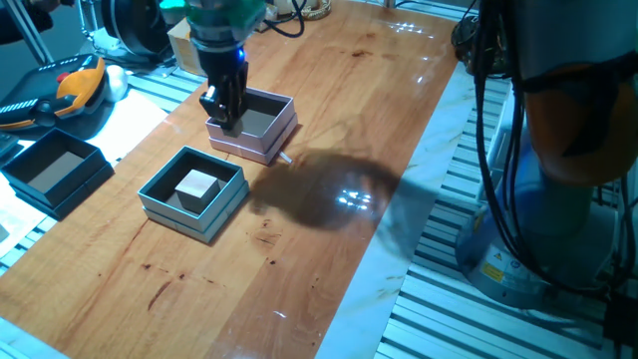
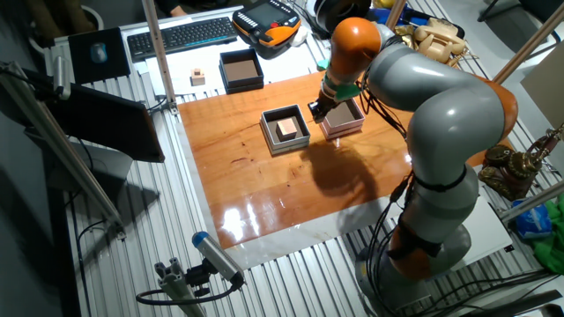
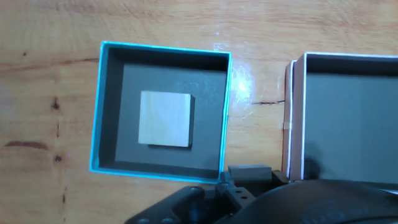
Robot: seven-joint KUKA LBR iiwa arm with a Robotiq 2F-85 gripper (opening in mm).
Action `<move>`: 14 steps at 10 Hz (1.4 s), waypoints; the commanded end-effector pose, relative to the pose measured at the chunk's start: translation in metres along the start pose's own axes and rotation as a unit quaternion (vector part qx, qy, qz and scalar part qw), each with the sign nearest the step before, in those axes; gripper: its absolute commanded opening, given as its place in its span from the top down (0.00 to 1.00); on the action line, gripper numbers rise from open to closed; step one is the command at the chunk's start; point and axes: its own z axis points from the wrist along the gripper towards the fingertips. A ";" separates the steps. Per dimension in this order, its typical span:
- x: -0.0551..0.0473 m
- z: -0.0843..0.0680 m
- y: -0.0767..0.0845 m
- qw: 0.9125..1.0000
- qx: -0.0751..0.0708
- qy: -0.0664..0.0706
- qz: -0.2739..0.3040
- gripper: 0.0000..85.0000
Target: Move an object from one box to another
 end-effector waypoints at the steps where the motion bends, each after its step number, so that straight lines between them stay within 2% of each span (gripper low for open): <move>1: 0.000 0.000 0.000 1.000 0.007 0.002 0.010 1.00; 4: 0.000 0.000 0.000 1.000 0.020 0.019 0.011 1.00; 5: 0.000 0.000 0.000 0.999 0.028 0.020 0.005 1.00; 7: 0.000 0.000 0.000 1.000 0.028 0.006 -0.006 1.00; 8: 0.000 0.000 0.000 1.000 0.022 0.000 -0.005 1.00; 9: 0.000 0.000 0.000 1.000 0.010 -0.009 -0.009 1.00; 10: 0.001 -0.001 0.000 1.000 0.013 -0.014 -0.014 1.00; 13: 0.001 -0.002 -0.006 0.999 0.029 -0.006 -0.015 1.00; 14: 0.001 -0.001 -0.012 1.000 0.027 -0.005 -0.008 1.00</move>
